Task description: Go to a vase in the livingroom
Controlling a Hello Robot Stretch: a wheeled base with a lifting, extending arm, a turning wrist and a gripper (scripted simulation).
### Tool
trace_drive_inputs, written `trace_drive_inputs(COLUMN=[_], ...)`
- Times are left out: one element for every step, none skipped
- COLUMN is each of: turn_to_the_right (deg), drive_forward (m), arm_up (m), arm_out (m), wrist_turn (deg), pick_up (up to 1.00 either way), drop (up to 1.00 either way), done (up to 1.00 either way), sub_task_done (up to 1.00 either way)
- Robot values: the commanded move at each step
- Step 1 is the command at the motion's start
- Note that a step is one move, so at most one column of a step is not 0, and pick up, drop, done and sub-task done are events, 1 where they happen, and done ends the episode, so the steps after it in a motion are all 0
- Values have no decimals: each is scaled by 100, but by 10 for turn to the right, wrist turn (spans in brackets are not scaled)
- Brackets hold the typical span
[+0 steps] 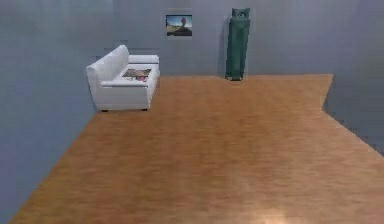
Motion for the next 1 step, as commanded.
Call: trace_drive_inputs(turn_to_the_right=[-30], drive_forward=[0], arm_up=[0], arm_out=[0], wrist_turn=[0], pick_up=[0], drop=[0], done=[0], sub_task_done=[0])
